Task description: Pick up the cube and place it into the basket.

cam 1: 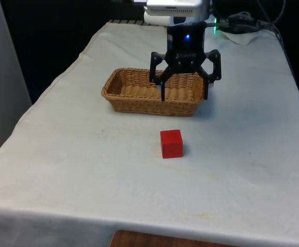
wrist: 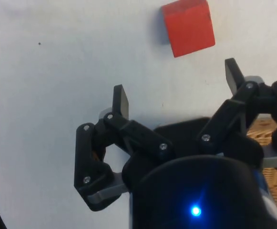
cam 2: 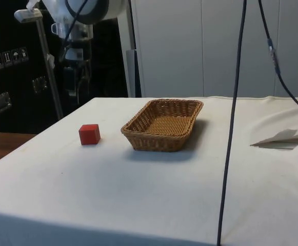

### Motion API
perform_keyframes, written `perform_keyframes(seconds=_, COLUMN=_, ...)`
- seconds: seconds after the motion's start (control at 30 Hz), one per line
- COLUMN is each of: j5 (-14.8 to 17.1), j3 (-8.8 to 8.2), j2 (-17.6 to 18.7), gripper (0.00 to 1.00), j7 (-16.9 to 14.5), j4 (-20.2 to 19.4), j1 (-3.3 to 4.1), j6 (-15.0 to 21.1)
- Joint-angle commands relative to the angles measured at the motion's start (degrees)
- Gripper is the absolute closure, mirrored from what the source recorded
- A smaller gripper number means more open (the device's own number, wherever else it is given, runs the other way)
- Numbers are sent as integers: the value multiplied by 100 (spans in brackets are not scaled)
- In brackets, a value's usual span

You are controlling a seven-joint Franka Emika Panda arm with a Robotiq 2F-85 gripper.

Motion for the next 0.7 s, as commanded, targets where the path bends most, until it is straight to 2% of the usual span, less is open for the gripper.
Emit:
perform_keyframes(seconds=0.0, j5=74, j3=40, j2=74, gripper=0, j7=-126, j4=46, j1=-52, j6=52)
perform_keyframes(seconds=0.1, j5=126, j3=46, j2=166, gripper=0, j7=-281, j4=92, j1=-86, j6=109)
perform_keyframes(seconds=0.13, j5=74, j3=0, j2=115, gripper=0, j7=-206, j4=40, j1=-46, j6=86)
perform_keyframes(seconds=0.17, j5=149, j3=40, j2=189, gripper=0, j7=-321, j4=109, j1=-92, j6=109)
perform_keyframes(seconds=0.37, j5=229, j3=46, j2=441, gripper=0, j7=-584, j4=332, j1=-138, j6=132)
perform_keyframes(seconds=0.4, j5=183, j3=-6, j2=401, gripper=0, j7=-521, j4=298, j1=-97, j6=103)
perform_keyframes(seconds=0.43, j5=241, j3=40, j2=476, gripper=0, j7=-619, j4=367, j1=-143, j6=132)
perform_keyframes(seconds=0.67, j5=286, j3=34, j2=676, gripper=0, j7=-688, j4=453, j1=-155, j6=149)
